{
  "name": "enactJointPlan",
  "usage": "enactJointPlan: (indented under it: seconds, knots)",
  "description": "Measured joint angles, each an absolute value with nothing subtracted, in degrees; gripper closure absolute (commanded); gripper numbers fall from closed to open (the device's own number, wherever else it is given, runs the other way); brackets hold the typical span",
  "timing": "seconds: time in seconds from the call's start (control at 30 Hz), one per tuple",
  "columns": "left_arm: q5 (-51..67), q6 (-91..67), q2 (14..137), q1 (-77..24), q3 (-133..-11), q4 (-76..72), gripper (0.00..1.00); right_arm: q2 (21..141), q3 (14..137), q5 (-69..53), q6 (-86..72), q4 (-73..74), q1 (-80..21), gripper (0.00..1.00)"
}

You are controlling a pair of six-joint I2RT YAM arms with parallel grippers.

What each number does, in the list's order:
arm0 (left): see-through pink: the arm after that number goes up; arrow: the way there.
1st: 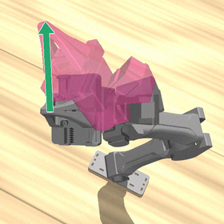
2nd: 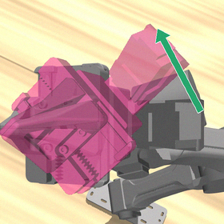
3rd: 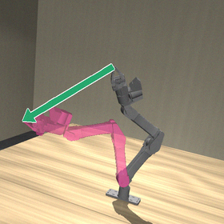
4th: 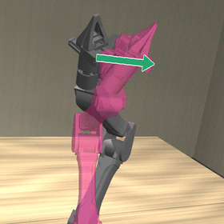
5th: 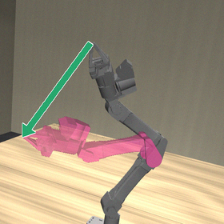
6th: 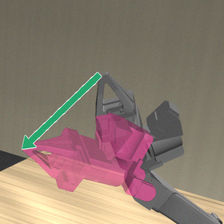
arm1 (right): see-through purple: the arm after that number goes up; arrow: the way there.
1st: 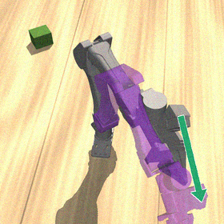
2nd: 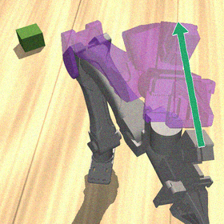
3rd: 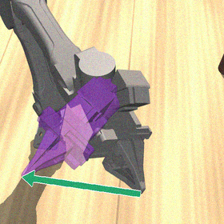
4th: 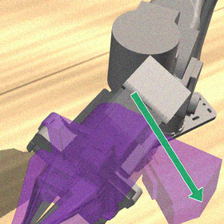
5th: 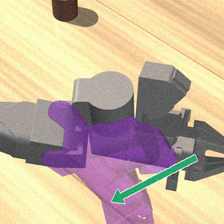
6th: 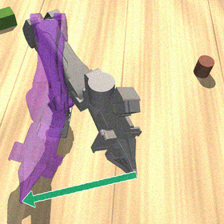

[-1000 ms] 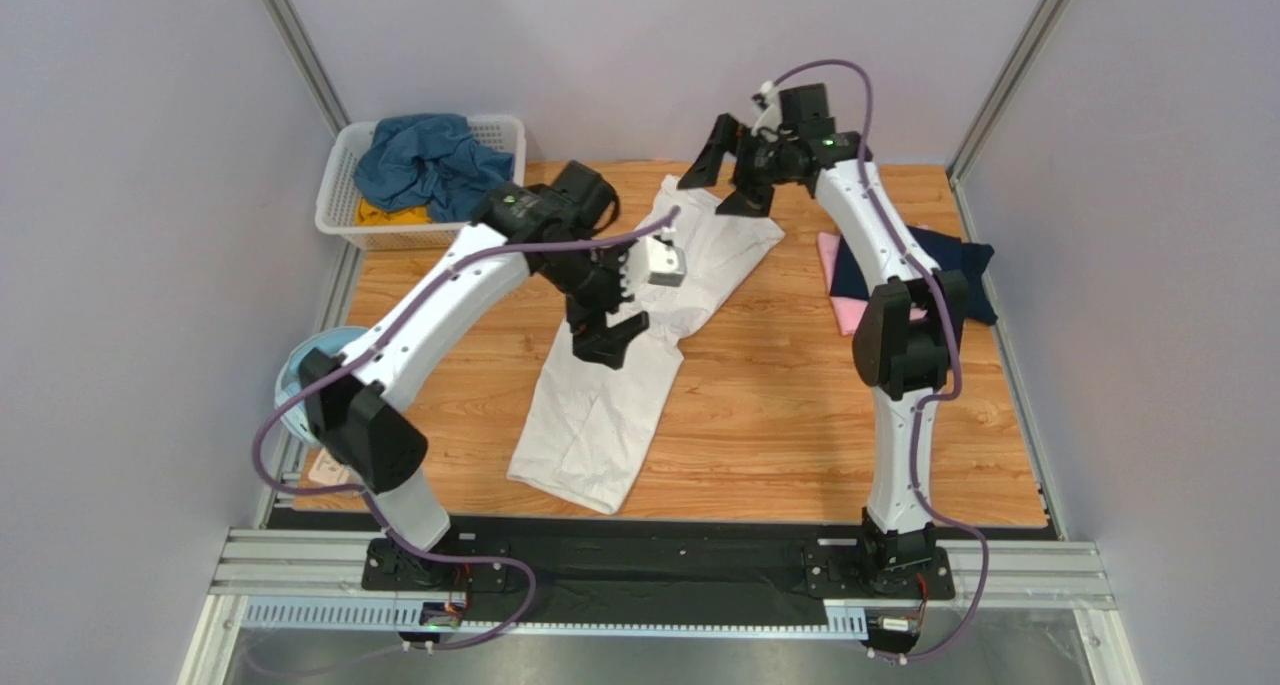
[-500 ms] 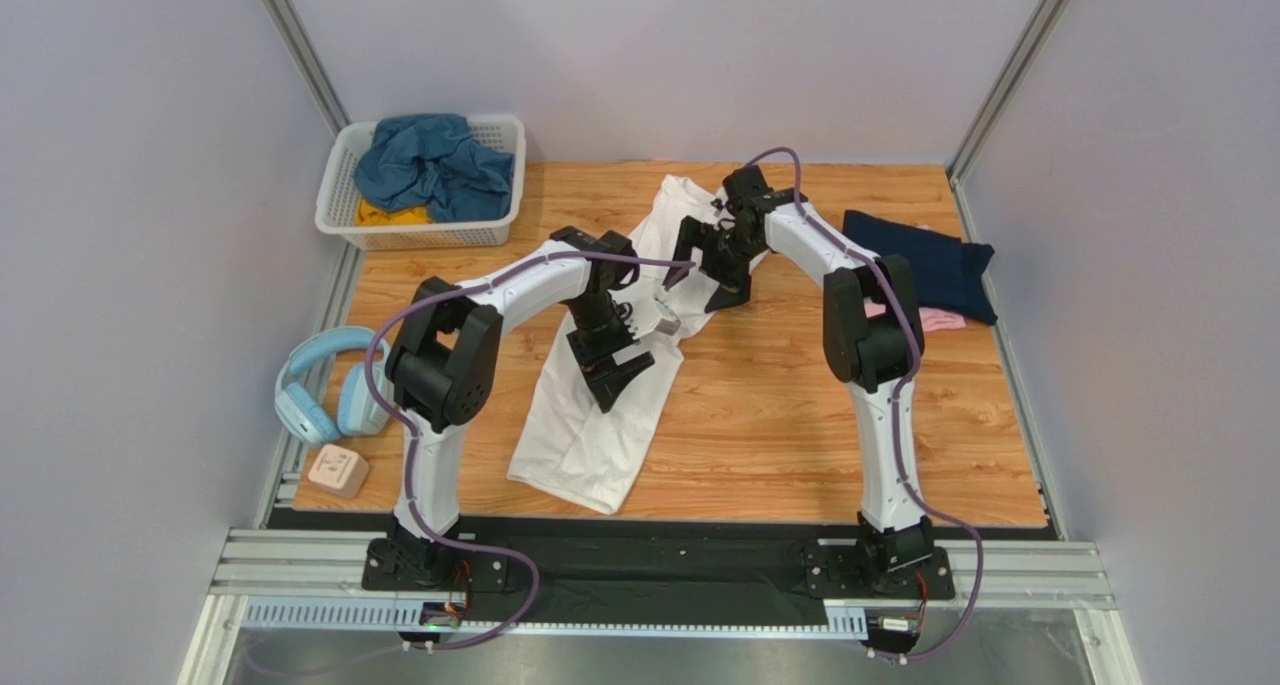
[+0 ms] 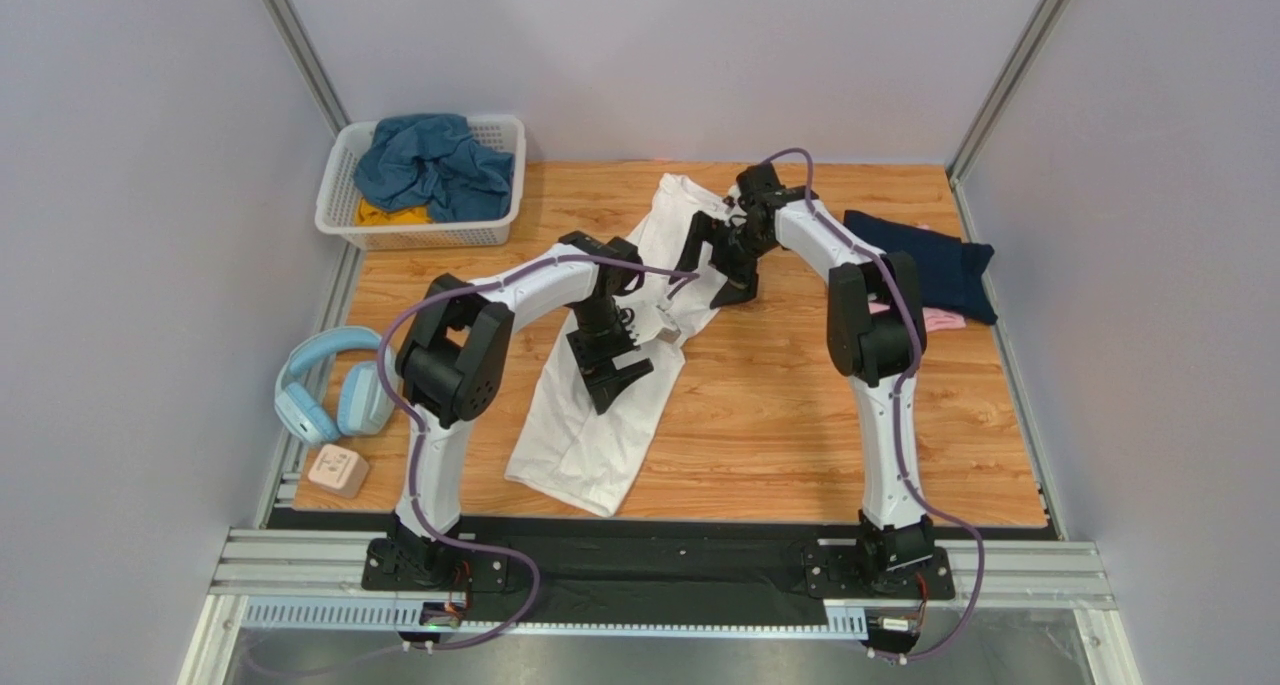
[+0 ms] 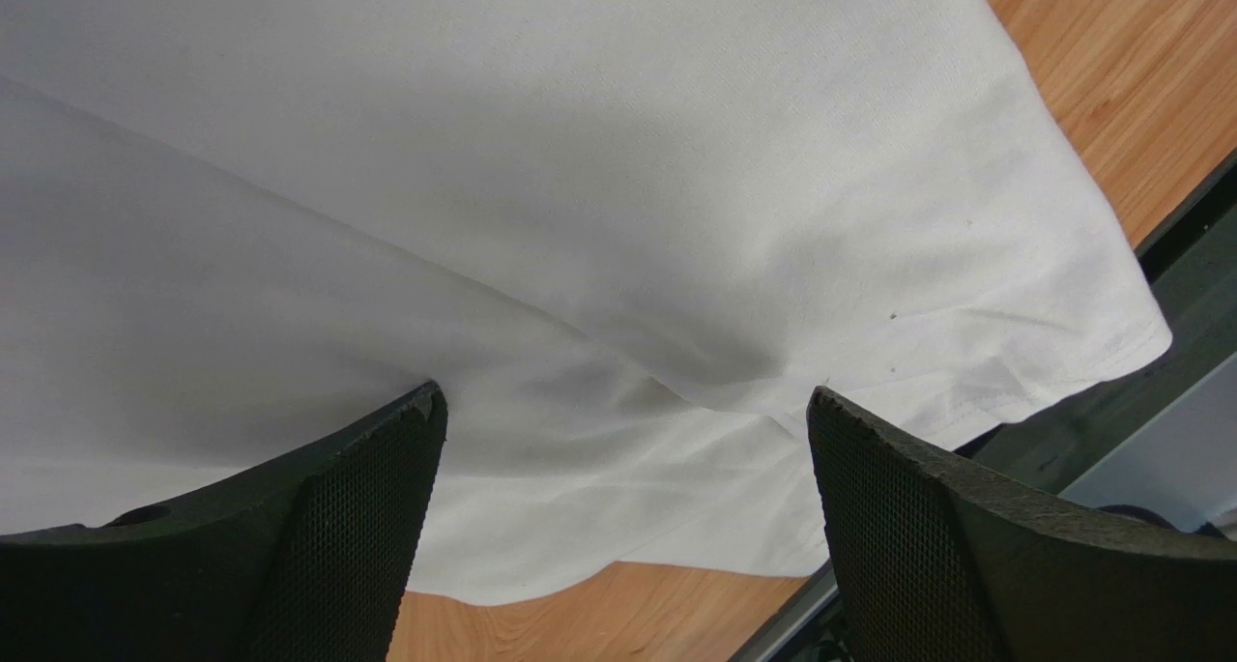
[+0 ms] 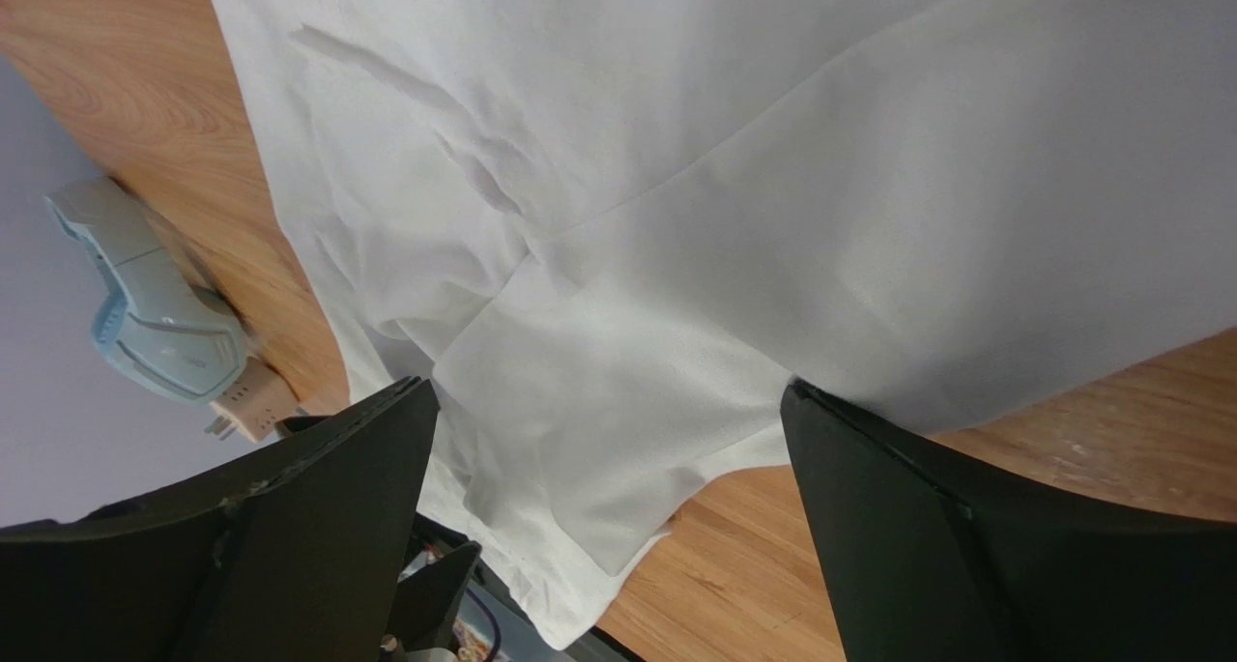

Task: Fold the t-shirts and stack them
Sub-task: Rotate the tshirt 80 degrees

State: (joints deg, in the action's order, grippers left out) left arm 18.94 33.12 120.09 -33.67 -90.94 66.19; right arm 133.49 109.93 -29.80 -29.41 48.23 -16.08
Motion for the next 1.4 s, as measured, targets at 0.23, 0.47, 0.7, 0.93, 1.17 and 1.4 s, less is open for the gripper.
enactJointPlan:
  seconds: [0.23, 0.47, 0.7, 0.93, 1.17, 1.4]
  knots:
    - [16.9, 34.0, 120.1, -36.9, -90.2, 66.6, 0.00, 138.4, 116.5, -35.0, -31.2, 49.3, -9.5, 0.00]
    - [17.0, 35.3, 120.0, -40.8, -90.3, 66.7, 0.00, 146.8, 130.3, -39.8, -31.7, 53.0, -7.2, 0.00]
    - [20.1, 35.5, 123.3, -43.3, -95.3, 70.4, 0.00, 150.0, 134.9, -43.4, -32.2, 52.2, -7.2, 0.00]
    - [26.2, 35.5, 126.3, -43.4, -101.6, 74.0, 0.00, 150.0, 134.6, -45.1, -32.8, 51.3, -6.0, 0.00]
    - [34.7, 35.0, 124.4, -39.9, -108.1, 76.7, 0.00, 143.3, 126.1, -47.8, -35.6, 45.7, -4.8, 0.00]
    - [44.2, 33.1, 111.7, -24.6, -113.1, 75.2, 0.00, 135.7, 123.9, -49.6, -37.1, 42.2, -7.7, 0.00]
